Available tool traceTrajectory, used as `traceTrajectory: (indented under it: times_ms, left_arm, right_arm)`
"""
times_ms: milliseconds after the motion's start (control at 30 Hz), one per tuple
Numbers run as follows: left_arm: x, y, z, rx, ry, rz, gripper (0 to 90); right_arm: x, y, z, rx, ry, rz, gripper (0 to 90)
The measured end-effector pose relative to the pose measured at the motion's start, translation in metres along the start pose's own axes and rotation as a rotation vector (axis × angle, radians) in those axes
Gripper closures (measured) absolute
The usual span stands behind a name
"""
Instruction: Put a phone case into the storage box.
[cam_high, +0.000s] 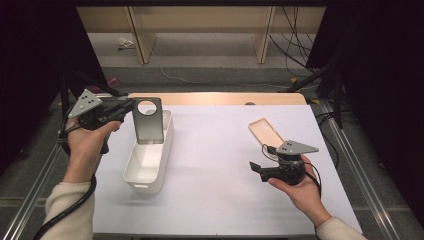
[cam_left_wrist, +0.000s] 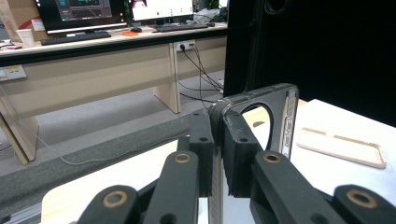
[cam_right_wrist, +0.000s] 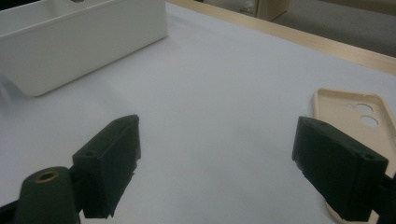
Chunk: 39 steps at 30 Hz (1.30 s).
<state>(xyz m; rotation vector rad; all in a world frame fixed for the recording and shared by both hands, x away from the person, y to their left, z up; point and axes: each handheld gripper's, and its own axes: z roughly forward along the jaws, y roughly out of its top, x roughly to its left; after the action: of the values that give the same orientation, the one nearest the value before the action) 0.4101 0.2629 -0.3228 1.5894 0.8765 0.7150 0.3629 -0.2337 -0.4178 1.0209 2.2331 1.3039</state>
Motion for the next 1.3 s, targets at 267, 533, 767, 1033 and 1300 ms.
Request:
traceTrajectory:
  times_ms: [267,533,767,1033,1300]
  left_arm:
    - [0.002,-0.003,0.002,0.006,0.005,-0.006,82.8]
    - [0.007,-0.008,0.003,0.010,0.012,-0.013,82.7]
    - [0.008,-0.009,0.006,0.013,0.010,-0.006,82.7]
    - [0.014,-0.007,0.012,0.018,0.014,0.003,82.8]
    - [0.019,-0.007,0.023,0.022,0.008,-0.002,82.8]
  right_arm:
    - [0.000,0.000,0.000,-0.001,0.000,-0.001,16.2]
    - [0.000,0.000,0.000,-0.002,0.000,-0.002,16.2]
    - [-0.001,0.000,0.000,-0.001,-0.001,0.001,16.2]
    - [-0.002,-0.001,0.001,0.003,-0.001,0.009,16.2]
    - [-0.004,-0.001,0.002,0.005,-0.006,0.018,16.2]
